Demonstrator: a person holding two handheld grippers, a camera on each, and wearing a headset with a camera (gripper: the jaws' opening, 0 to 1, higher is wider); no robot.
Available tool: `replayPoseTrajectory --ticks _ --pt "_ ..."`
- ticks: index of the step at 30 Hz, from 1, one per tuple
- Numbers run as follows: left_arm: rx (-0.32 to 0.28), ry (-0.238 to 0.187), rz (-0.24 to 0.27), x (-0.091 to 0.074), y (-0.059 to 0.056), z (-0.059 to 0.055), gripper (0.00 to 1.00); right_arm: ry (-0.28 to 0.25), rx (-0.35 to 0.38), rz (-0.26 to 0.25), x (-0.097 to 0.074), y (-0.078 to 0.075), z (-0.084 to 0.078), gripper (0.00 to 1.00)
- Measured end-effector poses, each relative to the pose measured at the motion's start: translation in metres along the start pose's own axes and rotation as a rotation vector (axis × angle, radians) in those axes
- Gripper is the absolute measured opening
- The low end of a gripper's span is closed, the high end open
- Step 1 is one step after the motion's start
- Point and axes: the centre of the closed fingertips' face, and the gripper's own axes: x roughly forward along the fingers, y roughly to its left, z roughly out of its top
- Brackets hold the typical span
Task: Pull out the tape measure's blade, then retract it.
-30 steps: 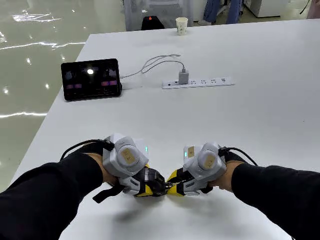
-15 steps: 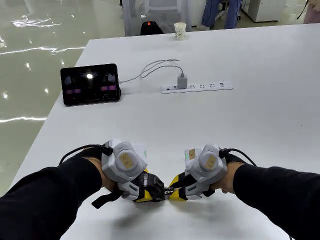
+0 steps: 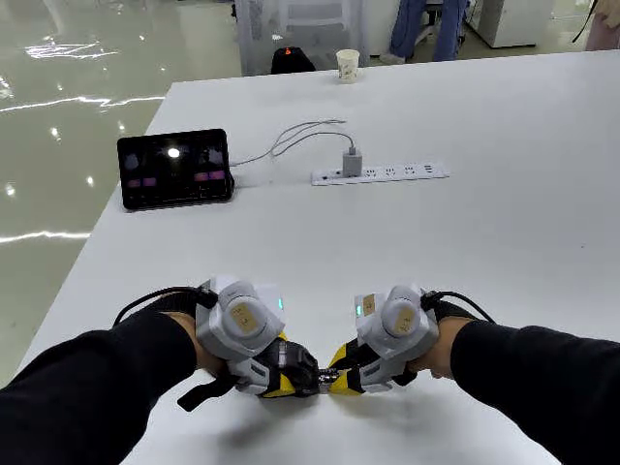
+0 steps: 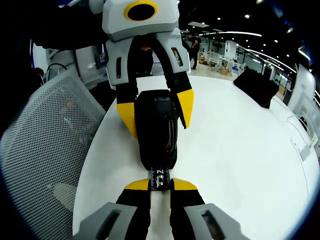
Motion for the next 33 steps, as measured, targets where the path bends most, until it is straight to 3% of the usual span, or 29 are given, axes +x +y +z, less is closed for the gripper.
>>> replayPoseTrajectory --ticks 33 --pt "-0.001 0.001 -0.003 0.001 0.0 0.0 0.3 0.024 0.012 -0.005 -0.019 -0.003 -0.02 0.11"
